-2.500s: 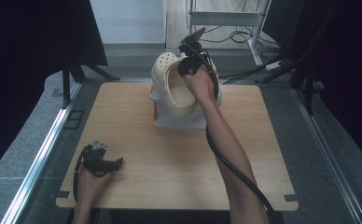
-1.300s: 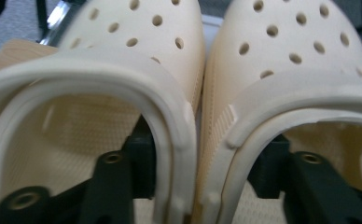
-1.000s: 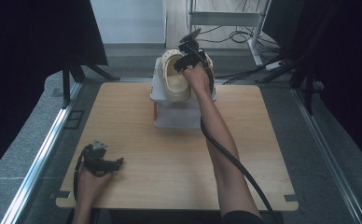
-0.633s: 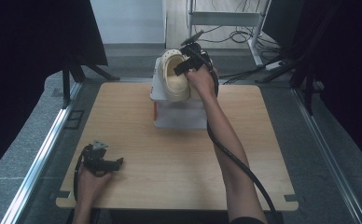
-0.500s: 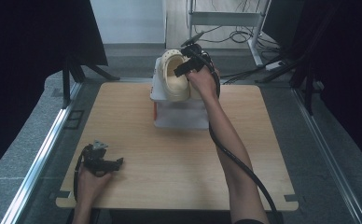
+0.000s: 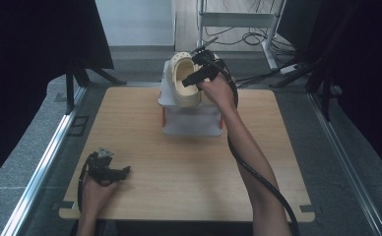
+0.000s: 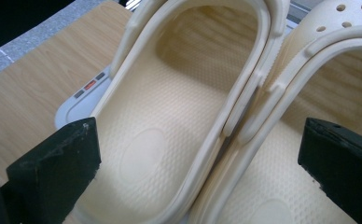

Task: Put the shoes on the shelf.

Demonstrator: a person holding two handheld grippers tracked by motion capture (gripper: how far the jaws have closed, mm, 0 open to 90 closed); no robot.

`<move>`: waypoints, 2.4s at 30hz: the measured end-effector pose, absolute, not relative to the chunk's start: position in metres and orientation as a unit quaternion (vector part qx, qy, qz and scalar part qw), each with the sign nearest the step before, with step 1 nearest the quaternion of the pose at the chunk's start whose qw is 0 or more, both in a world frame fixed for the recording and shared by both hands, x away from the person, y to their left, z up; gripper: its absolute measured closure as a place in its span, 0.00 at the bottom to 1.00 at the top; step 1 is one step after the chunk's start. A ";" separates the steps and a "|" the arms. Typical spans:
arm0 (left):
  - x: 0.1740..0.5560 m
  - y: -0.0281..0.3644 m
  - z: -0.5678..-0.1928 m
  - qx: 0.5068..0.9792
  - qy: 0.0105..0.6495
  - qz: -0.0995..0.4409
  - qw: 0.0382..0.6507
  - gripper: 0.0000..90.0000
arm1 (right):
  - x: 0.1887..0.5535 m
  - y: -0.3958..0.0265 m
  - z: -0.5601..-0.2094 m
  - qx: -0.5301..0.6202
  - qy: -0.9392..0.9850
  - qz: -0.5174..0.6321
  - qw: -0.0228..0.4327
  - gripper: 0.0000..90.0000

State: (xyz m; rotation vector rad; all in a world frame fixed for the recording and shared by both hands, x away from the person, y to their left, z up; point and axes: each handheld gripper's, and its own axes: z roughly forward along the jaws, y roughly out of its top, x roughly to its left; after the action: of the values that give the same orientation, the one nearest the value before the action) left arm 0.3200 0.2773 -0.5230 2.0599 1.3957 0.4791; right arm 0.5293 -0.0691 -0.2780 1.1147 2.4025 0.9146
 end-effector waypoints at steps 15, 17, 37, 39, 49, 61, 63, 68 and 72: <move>0.320 0.277 -0.523 0.775 0.526 0.182 0.300 0.00 | 0.494 -0.088 -0.282 0.362 0.853 0.341 0.155 0.00; 0.320 0.277 -0.523 0.775 0.526 0.182 0.300 0.00 | 0.490 -0.092 -0.283 0.357 0.855 0.342 0.154 0.00; 0.320 0.277 -0.523 0.775 0.525 0.184 0.300 0.00 | 0.441 -0.129 -0.288 0.330 0.863 0.348 0.159 0.00; 0.320 0.277 -0.523 0.776 0.524 0.183 0.299 0.00 | 0.436 -0.134 -0.290 0.328 0.864 0.347 0.159 0.00; 0.320 0.277 -0.523 0.775 0.526 0.184 0.299 0.00 | 0.417 -0.162 -0.306 0.331 0.862 0.350 0.156 0.00; 0.320 0.277 -0.523 0.776 0.526 0.184 0.297 0.00 | 0.393 -0.204 -0.322 0.341 0.852 0.359 0.170 0.00; 0.320 0.277 -0.523 0.776 0.526 0.184 0.297 0.00 | 0.391 -0.208 -0.324 0.343 0.851 0.359 0.170 0.00; 0.320 0.277 -0.523 0.775 0.527 0.183 0.297 0.00 | 0.380 -0.226 -0.334 0.354 0.844 0.364 0.171 0.00; 0.319 0.276 -0.523 0.774 0.528 0.184 0.297 0.00 | 0.373 -0.237 -0.342 0.358 0.840 0.368 0.173 0.00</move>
State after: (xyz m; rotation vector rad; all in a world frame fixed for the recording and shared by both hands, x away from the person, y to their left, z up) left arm 0.3195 0.2764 -0.5229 2.0580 1.4041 0.4880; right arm 0.3728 -0.2372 -0.3418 1.0160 2.3830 1.0449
